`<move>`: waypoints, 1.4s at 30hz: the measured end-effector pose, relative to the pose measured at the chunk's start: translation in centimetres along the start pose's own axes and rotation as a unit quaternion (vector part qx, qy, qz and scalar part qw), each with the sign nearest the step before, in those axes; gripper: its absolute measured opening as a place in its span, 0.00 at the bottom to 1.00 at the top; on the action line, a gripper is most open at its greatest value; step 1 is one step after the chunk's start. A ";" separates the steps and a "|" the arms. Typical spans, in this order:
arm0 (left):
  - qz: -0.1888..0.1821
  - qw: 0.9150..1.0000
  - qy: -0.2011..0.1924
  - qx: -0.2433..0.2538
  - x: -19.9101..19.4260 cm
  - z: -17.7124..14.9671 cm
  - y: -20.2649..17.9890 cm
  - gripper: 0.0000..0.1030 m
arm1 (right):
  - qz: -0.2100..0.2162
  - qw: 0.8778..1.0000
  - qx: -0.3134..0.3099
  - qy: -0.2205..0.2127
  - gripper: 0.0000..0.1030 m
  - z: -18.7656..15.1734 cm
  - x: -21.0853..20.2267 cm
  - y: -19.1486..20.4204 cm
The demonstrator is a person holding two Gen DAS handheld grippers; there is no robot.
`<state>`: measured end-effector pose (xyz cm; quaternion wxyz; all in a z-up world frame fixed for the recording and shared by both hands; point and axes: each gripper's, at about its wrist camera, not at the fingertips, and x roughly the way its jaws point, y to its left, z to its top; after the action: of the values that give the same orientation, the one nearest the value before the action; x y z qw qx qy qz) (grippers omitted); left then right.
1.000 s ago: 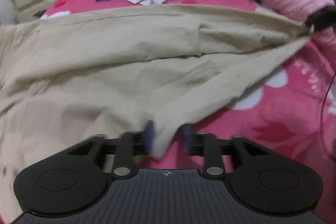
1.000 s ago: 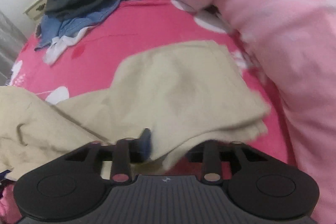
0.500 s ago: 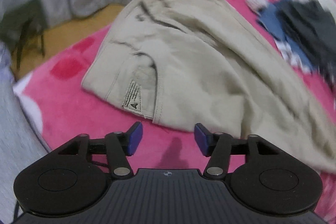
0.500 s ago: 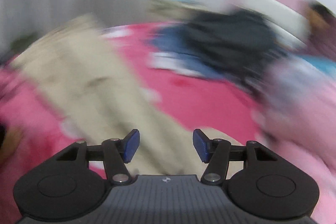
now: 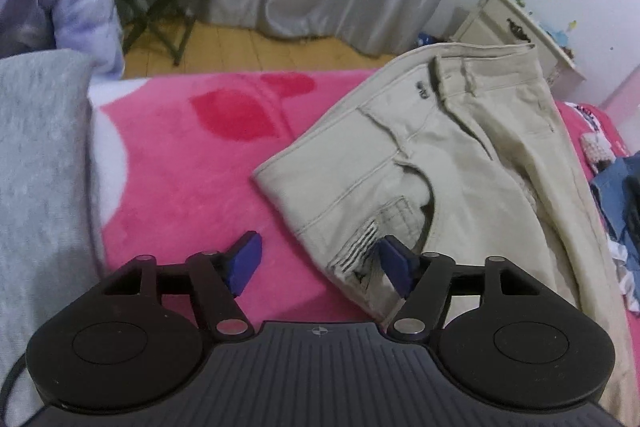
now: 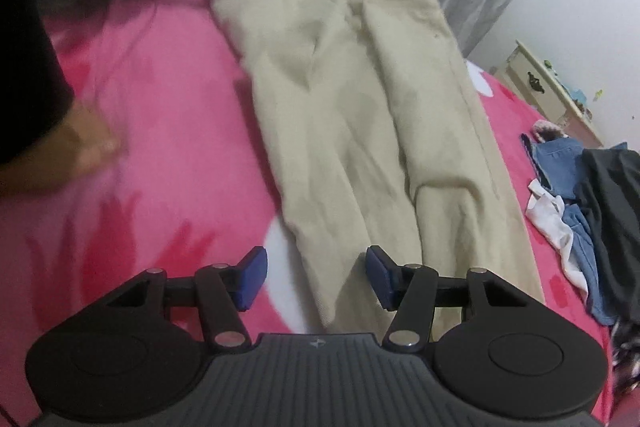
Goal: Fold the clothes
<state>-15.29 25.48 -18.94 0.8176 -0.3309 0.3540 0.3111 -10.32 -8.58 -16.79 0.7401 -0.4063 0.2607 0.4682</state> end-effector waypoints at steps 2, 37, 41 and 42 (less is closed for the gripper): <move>-0.003 1.000 -0.010 0.001 0.0 0.1 -0.3 0.67 | -0.007 1.000 -0.007 0.001 0.54 -0.3 0.3 0.3; -0.069 0.996 -0.054 -0.021 -3.8 10.3 4.6 0.09 | 0.108 0.986 0.117 -0.056 0.05 5.3 -5.4 0.2; -0.025 0.999 -0.020 0.025 -1.3 9.8 4.5 0.09 | 0.122 0.988 0.089 -0.043 0.04 4.8 -3.8 2.7; -0.011 0.999 -0.007 0.039 -0.7 9.4 4.4 0.11 | 0.127 0.987 0.091 -0.031 0.04 4.5 -3.0 3.0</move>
<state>-15.48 35.00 -14.84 0.8357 -0.3001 0.3569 0.2903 -14.32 -5.54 -13.13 0.7165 -0.2861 0.3283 0.5450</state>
